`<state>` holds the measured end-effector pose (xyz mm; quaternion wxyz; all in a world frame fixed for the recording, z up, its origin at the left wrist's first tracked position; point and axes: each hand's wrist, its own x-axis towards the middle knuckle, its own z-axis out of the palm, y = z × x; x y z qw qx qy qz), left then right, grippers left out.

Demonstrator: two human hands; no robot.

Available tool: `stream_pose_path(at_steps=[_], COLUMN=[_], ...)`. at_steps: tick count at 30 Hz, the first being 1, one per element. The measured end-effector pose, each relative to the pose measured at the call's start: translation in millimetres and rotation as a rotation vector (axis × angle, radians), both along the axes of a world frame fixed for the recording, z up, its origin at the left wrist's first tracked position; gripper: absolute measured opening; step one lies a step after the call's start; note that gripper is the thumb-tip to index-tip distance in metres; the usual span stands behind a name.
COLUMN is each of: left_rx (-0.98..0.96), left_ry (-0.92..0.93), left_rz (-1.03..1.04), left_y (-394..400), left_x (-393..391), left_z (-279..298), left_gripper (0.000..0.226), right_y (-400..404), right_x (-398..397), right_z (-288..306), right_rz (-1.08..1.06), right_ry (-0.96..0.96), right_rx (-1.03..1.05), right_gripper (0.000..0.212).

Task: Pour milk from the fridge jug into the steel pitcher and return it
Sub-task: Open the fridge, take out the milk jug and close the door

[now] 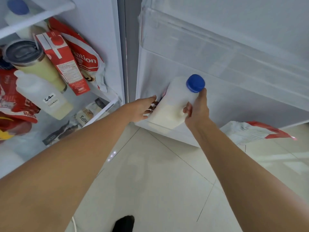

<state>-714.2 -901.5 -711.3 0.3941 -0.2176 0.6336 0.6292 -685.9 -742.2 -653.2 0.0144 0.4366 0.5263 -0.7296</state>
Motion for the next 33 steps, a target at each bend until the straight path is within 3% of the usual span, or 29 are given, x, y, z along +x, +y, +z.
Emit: stream_pose_path(at_steps=[6, 12, 18, 29, 33], left_rx=[-0.088, 0.149, -0.058, -0.075, -0.043], left_ry=[0.023, -0.007, 0.053, 0.048, -0.025], left_rz=[-0.049, 0.239, 0.2, 0.223, 0.247], left_y=[2.8, 9.2, -0.4, -15.5, -12.6], left_x=[-10.1, -10.3, 10.0, 99.3, 141.8], left_z=[2.6, 10.2, 24.0, 35.8, 50.1], left_gripper=[0.034, 0.034, 0.026, 0.025, 0.023], right_y=[40.5, 45.5, 33.3, 17.0, 20.2], right_x=[9.0, 30.6, 63.9, 139.3, 168.5], right_z=[24.6, 43.1, 41.7, 68.8, 97.2], right_rz=[0.032, 0.014, -0.051, 0.162, 0.343], right_ry=[0.255, 0.363, 0.364, 0.354, 0.331], right_rx=[-0.216, -0.328, -0.426, -0.321, -0.142], right_gripper=[0.035, 0.043, 0.043, 0.046, 0.043])
